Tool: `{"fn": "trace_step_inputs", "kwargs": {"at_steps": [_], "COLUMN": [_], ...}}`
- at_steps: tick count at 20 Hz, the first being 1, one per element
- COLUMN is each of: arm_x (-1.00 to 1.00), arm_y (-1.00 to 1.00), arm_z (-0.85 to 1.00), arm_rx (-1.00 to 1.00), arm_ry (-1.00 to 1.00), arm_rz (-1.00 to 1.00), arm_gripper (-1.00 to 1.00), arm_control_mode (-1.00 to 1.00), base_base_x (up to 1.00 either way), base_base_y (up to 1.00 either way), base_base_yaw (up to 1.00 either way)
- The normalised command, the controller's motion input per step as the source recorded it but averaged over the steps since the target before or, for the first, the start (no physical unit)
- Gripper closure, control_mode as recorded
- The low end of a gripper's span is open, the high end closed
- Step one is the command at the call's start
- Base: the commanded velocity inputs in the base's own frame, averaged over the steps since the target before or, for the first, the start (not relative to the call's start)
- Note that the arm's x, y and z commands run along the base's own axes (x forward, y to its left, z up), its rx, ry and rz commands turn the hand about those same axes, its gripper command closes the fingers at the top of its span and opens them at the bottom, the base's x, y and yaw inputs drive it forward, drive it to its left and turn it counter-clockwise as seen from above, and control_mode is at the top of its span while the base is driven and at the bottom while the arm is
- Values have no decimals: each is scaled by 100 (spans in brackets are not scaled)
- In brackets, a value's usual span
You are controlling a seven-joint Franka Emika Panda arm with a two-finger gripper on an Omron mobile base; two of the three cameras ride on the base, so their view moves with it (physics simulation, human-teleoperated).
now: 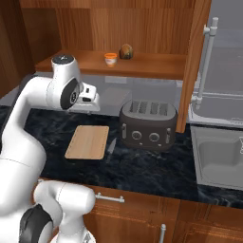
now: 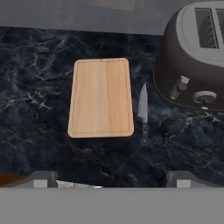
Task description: Pick the bread, place it on the cutting board, pick the jam, place it on the counter, and close the cabinet.
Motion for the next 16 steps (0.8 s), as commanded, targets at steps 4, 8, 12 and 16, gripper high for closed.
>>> {"fn": "trace_step_inputs", "kwargs": {"at_steps": [4,8,12,16], "arm_x": [-24,-15,-5,0], "arm_y": [-13,-11,-9,-4], "arm_z": [16,22,32,41], "arm_rx": [0,0,0,0], "arm_ry": [-23,-20,-15,-8], "arm_rz": [0,0,0,0], "arm_gripper": [-100,-100,-100,-100], "arm_control_mode": [-100,-100,-100,-100], "base_base_x": [0,0,0,0], "base_base_y": [0,0,0,0], "base_base_yaw": [0,0,0,0]}}
